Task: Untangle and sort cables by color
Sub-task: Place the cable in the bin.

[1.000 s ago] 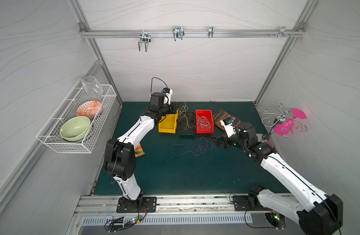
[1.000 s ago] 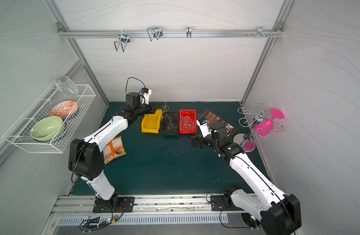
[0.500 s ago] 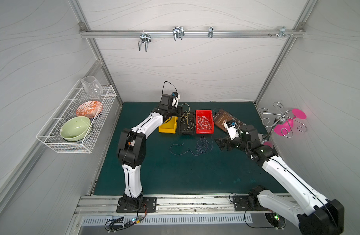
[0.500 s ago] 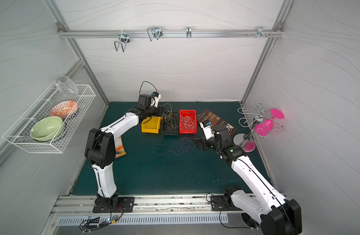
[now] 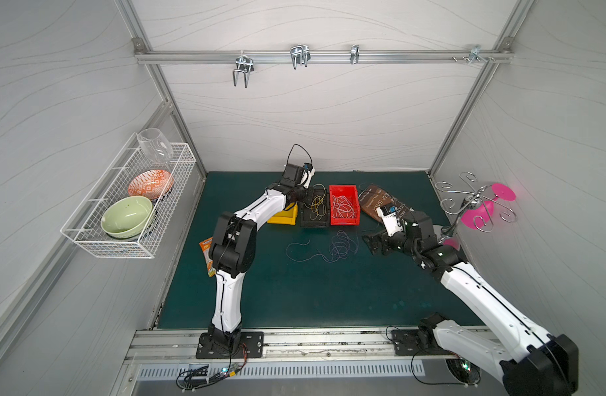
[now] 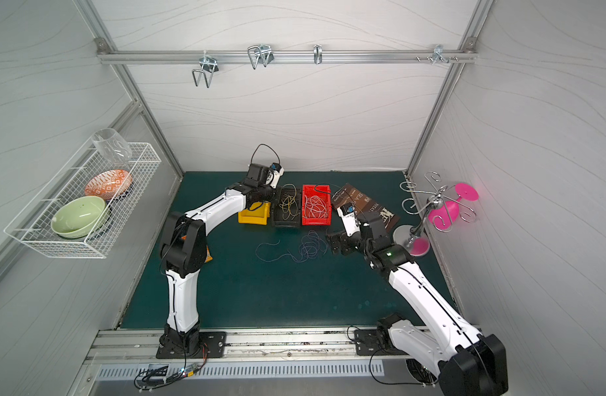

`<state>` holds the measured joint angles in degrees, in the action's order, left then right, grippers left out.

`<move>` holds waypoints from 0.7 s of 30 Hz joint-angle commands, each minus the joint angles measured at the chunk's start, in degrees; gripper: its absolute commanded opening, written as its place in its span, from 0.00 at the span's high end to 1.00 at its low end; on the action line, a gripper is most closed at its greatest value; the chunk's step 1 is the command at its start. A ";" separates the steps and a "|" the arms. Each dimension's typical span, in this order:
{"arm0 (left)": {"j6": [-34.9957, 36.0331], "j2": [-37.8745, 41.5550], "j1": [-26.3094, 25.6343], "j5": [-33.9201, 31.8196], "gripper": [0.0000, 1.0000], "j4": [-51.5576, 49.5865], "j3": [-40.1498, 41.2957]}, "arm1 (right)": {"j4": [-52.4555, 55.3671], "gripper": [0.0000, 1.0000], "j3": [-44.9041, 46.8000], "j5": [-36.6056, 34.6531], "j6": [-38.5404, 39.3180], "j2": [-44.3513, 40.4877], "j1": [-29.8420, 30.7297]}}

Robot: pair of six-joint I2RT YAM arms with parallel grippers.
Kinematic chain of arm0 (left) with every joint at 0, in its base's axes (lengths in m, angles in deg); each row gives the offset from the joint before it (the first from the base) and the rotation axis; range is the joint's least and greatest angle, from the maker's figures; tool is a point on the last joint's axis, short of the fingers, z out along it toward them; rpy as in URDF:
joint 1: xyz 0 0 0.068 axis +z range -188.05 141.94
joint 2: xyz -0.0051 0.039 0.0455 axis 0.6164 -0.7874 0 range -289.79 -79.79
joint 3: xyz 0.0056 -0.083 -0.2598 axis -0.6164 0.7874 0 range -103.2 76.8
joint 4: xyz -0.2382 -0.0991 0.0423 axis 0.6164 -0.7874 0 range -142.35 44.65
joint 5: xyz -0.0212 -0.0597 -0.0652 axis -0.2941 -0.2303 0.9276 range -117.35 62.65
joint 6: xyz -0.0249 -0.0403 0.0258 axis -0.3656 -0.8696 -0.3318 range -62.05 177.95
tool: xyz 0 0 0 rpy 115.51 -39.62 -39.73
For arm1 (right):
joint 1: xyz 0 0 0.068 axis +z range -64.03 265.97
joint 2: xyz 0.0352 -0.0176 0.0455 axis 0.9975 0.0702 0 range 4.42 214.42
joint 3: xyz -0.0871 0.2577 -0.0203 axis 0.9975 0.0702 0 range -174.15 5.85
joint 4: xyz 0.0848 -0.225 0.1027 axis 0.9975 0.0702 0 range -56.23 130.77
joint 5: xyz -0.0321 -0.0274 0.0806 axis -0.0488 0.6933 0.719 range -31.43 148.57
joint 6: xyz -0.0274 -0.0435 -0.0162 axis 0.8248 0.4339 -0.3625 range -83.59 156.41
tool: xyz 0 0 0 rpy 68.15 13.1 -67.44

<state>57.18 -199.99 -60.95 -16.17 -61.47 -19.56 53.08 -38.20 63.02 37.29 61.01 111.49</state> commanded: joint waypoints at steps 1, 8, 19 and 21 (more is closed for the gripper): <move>1.71 -2.04 -0.55 -2.26 1.00 -1.60 -3.95 | 2.54 0.01 -1.82 -1.81 0.17 0.59 -0.29; 3.67 -6.21 -1.70 -4.47 0.98 -5.17 -7.92 | 2.08 0.01 -1.57 -2.01 -0.18 0.61 -0.36; 3.86 -7.66 -1.71 -6.16 0.76 -7.87 -11.05 | 6.44 0.01 -4.22 -6.25 -0.82 2.40 -1.57; 3.93 -6.05 -1.67 -6.34 0.74 -7.80 -10.64 | 8.24 0.01 -5.41 -5.40 -1.38 2.94 -3.06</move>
<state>60.81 -207.44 -62.48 -21.50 -68.96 -27.75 57.58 -41.09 58.64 37.08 63.35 109.98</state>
